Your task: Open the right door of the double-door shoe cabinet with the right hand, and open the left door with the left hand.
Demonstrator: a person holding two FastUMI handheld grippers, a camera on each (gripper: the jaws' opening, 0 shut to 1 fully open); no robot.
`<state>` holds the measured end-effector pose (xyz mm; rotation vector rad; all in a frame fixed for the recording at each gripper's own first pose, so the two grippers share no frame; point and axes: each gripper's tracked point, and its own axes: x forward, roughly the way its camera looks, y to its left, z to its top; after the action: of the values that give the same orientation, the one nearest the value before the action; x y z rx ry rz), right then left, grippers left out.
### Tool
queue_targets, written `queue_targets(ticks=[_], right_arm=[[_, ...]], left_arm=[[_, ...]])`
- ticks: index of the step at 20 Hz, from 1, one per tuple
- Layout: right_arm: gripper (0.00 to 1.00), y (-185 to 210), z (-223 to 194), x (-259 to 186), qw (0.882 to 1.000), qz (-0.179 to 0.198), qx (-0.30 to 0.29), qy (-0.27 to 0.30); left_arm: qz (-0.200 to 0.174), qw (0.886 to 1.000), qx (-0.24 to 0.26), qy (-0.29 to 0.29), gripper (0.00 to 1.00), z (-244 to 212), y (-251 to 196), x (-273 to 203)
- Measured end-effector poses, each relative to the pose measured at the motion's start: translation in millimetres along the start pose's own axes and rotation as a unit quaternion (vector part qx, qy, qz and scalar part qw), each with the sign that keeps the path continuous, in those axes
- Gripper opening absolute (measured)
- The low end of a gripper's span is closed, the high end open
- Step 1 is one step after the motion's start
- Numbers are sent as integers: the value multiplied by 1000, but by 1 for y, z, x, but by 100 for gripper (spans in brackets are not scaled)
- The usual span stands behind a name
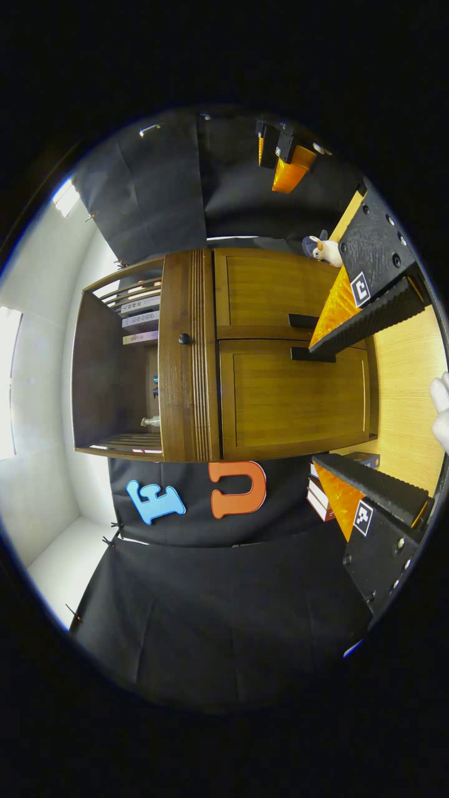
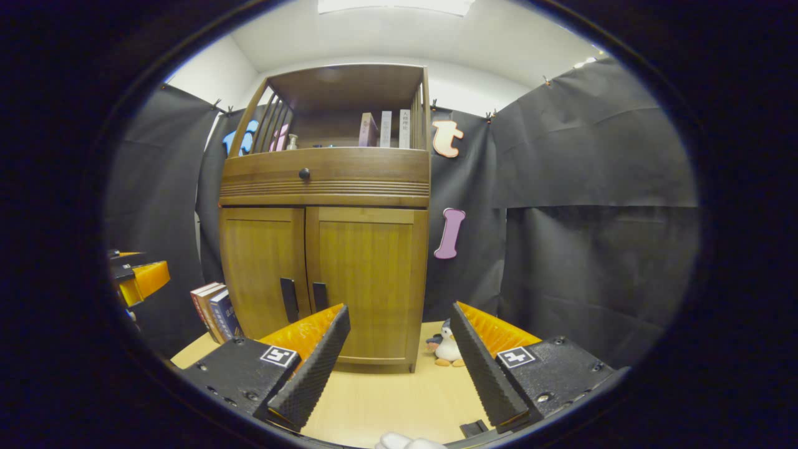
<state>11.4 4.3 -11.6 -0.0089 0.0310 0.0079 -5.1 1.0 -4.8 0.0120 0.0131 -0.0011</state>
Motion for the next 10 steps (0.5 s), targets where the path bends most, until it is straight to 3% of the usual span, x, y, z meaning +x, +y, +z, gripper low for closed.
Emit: queue_targets(ticks=[10], right_arm=[[100, 40, -6, 67, 1000, 18, -2, -3]], left_arm=[[7, 1000, 3, 3, 96, 5, 14, -10]])
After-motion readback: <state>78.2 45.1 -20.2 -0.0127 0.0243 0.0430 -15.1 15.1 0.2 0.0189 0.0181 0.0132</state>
